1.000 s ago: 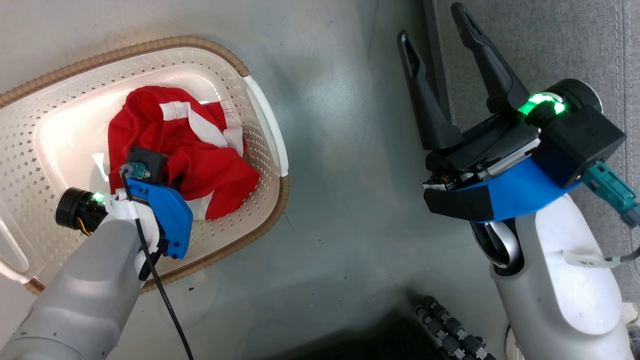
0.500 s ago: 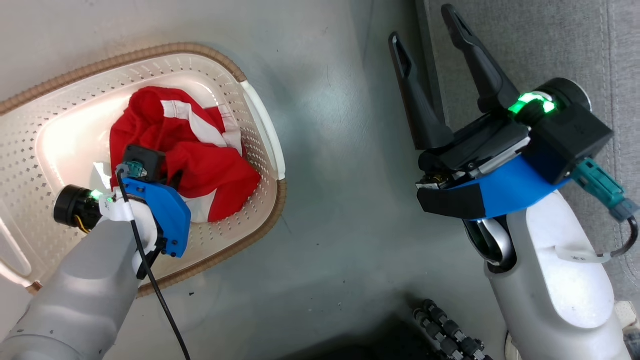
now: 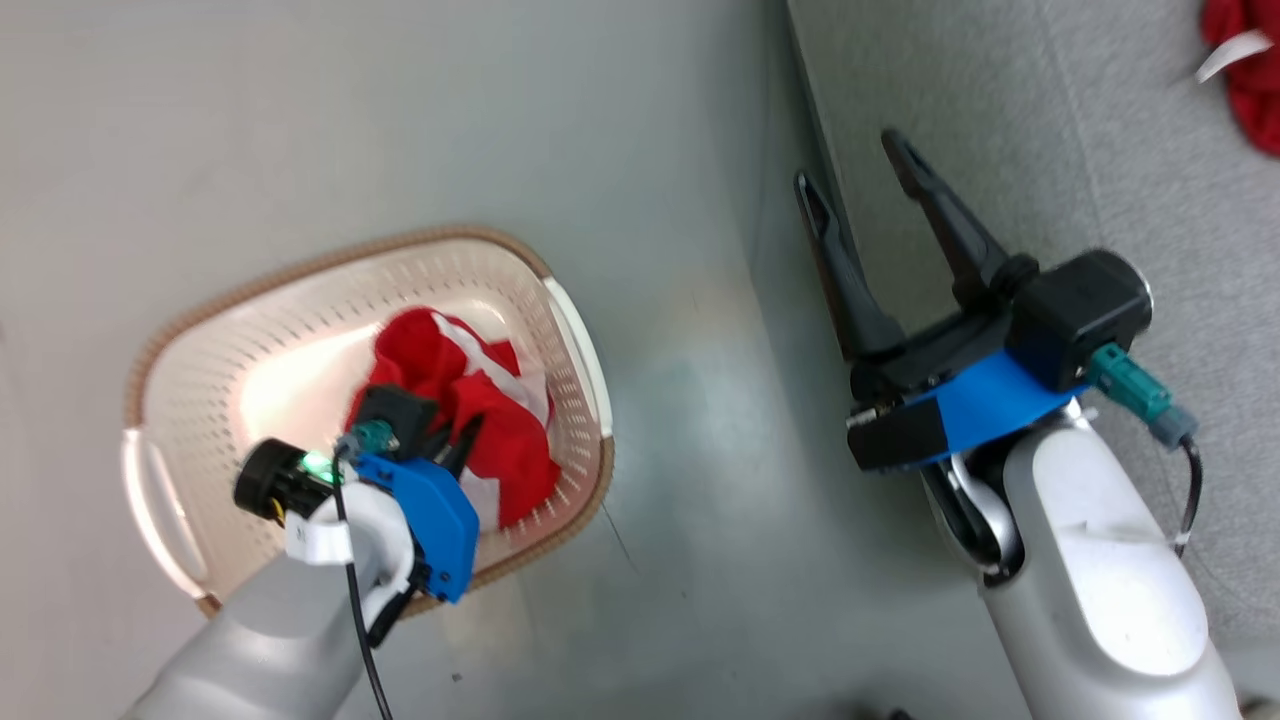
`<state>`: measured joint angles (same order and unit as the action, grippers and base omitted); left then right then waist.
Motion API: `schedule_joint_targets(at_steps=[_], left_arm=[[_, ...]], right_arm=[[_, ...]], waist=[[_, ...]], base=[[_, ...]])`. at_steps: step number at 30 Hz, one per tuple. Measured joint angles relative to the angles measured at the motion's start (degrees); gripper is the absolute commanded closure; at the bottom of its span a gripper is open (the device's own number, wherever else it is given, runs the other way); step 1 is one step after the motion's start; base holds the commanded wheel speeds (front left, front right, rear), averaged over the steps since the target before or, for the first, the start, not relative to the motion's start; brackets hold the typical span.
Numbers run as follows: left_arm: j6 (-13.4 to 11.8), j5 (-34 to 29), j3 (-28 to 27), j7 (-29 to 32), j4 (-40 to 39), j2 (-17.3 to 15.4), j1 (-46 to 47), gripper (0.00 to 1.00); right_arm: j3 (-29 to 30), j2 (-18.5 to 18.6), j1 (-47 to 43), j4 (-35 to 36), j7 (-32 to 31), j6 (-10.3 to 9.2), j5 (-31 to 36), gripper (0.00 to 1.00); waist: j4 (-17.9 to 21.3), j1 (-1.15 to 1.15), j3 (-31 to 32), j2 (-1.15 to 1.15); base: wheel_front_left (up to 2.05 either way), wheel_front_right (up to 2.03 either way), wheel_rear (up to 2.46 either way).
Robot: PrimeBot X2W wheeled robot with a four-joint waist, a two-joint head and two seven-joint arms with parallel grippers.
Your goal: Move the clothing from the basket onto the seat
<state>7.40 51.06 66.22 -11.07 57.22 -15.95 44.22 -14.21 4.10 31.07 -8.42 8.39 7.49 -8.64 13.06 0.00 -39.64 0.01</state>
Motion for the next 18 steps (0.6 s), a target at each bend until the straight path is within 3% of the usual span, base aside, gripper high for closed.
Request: schedule_joint_targets(at_steps=[11, 18], left_arm=[[0.0, 3.4, 3.1, -3.8, -8.3, 0.9, -3.2, 1.0], [0.0, 2.3, 0.2, -3.9, -15.1, 0.9, -3.9, 1.0]], right_arm=[[-0.1, 1.4, -8.0, -2.4, -3.5, 0.0, -1.5, 0.0], [-0.1, 1.4, -12.6, -2.9, -5.4, 0.0, -2.9, 0.0]], waist=[[-4.0, -0.01, 17.5, 0.0], [-6.1, -0.02, 27.3, 0.0]], base=[[0.0, 0.0, 0.0], [0.0, 0.0, 0.0]])
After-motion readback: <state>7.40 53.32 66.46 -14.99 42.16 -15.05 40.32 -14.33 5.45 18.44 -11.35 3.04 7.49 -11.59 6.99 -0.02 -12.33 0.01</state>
